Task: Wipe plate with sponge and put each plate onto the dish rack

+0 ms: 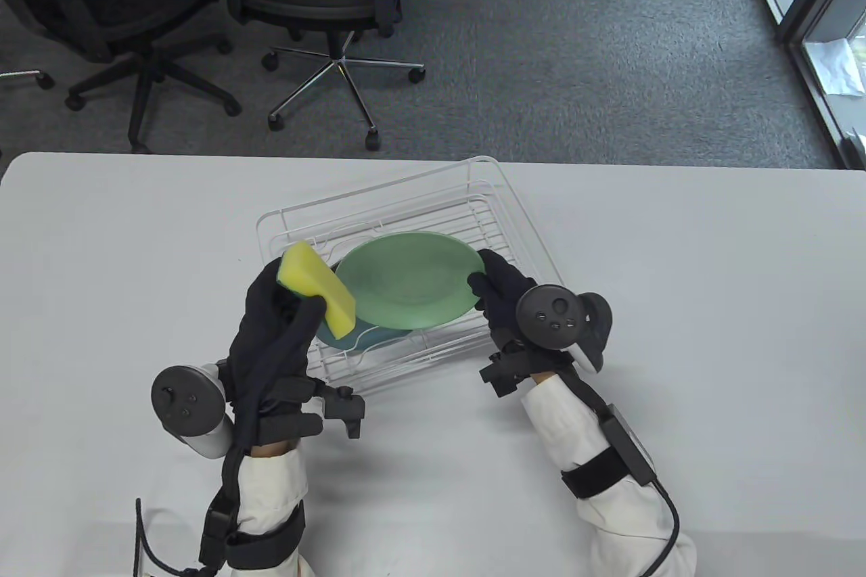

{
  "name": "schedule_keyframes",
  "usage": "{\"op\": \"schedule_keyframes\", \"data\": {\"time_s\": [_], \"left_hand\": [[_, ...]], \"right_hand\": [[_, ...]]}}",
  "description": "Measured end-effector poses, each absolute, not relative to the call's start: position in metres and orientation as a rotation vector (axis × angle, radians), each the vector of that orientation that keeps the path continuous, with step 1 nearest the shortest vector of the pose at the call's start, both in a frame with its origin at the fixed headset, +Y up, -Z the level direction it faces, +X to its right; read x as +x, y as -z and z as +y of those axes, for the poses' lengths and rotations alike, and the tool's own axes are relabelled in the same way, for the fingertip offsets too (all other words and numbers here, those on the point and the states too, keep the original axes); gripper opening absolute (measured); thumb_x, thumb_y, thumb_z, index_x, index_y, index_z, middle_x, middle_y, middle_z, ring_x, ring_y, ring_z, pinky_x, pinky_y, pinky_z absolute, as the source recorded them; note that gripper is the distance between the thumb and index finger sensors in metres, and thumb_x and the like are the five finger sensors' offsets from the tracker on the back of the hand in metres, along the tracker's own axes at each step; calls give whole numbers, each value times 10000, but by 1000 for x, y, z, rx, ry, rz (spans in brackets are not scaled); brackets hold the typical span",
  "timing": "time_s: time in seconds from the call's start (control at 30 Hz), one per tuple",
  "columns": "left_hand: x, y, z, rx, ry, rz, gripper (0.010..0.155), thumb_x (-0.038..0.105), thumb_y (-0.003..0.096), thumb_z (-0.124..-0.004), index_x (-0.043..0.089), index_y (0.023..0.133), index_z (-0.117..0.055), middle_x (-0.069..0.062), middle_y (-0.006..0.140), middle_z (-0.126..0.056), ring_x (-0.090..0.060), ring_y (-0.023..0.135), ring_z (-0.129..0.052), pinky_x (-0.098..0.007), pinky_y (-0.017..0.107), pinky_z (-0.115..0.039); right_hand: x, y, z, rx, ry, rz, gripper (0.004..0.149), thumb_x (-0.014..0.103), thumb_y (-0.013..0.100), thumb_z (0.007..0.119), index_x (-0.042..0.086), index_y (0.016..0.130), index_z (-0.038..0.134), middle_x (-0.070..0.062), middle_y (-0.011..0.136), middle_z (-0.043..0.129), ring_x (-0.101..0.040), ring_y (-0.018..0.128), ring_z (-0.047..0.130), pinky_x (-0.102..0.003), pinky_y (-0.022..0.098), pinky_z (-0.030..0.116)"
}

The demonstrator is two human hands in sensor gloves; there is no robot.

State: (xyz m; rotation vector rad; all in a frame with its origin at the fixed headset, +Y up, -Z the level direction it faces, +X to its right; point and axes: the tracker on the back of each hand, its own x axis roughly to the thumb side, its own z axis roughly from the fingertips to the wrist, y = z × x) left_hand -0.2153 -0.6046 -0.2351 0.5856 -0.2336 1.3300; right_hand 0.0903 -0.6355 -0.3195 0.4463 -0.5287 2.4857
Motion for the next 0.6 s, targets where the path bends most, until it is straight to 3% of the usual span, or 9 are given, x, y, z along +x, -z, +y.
{"op": "schedule_keyframes", "data": {"time_s": [0.17, 0.6], "left_hand": [[-214, 234, -604, 580, -1332, -249, 757, 424, 517, -811, -49, 1072, -612, -261, 942, -843, -410, 750, -933, -453, 523, -864], [-205, 237, -608, 537, -1302, -270, 757, 425, 518, -810, -47, 1075, -611, -261, 946, -841, -411, 755, -930, -454, 526, -862]], "right_hand": [[56, 321, -640, 516, -2657, -644, 391, 217, 539, 727, 71, 901, 750, -248, 680, 965, -328, 450, 1045, -347, 313, 974], [28, 338, -663, 529, -2807, -517, 399, 259, 487, 809, 117, 858, 850, -241, 682, 1012, -367, 440, 1062, -367, 304, 980]]}}
